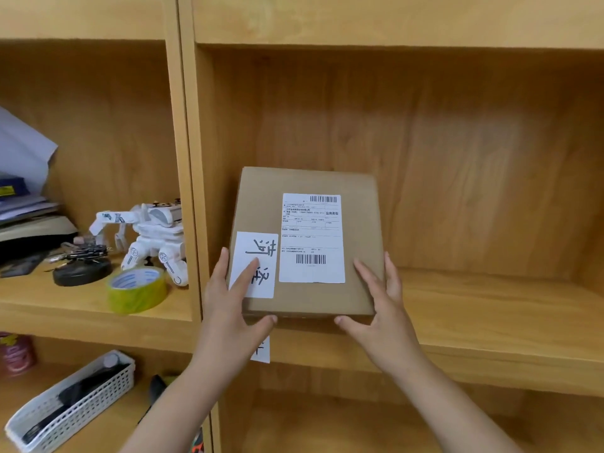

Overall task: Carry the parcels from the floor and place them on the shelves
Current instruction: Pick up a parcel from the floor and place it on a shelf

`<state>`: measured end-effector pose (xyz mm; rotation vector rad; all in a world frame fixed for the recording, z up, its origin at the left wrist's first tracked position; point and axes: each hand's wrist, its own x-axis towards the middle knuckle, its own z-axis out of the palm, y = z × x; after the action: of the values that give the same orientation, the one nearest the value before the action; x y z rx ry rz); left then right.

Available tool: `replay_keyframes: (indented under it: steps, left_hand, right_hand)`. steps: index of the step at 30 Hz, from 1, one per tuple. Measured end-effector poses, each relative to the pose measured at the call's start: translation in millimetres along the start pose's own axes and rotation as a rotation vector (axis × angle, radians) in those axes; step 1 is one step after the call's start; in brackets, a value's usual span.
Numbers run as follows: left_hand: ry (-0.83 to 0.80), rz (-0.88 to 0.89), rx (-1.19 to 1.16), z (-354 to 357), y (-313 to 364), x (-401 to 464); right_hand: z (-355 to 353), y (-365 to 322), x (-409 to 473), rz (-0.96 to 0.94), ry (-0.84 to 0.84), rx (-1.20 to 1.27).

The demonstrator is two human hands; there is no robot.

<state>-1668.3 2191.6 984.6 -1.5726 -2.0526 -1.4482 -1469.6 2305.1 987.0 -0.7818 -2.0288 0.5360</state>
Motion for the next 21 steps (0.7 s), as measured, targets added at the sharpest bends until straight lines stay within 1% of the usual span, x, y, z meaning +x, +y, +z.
replay_keyframes:
  steps: [3,6,11,16,18,21]
  left_hand:
    - [-0.045,0.06,0.092,0.9,-9.8,12.9]
    - [-0.092,0.088,0.128,2.9,-17.1,22.6]
    - [-0.154,0.018,0.156,9.2,-23.1,33.5]
    - [-0.133,-0.011,0.133,14.2,-28.0,39.1]
    - [-0.127,0.023,0.164,16.2,-31.0,40.4]
    - [-0.116,0.15,0.323,21.3,-38.8,42.8]
  right_hand:
    - [8.7,2.5,10.0,0.015,-0.012,-0.028]
    - [13.1,6.1,17.7,0.061,-0.021,-0.039]
    - [18.2,11.2,28.5,0.133,-0.04,-0.028]
    - [21.0,14.8,36.9,0.159,-0.052,-0.084]
    - [19.8,16.5,40.4,0.176,-0.073,-0.135]
    - [18.6,19.5,43.5,0.181,-0.115,-0.19]
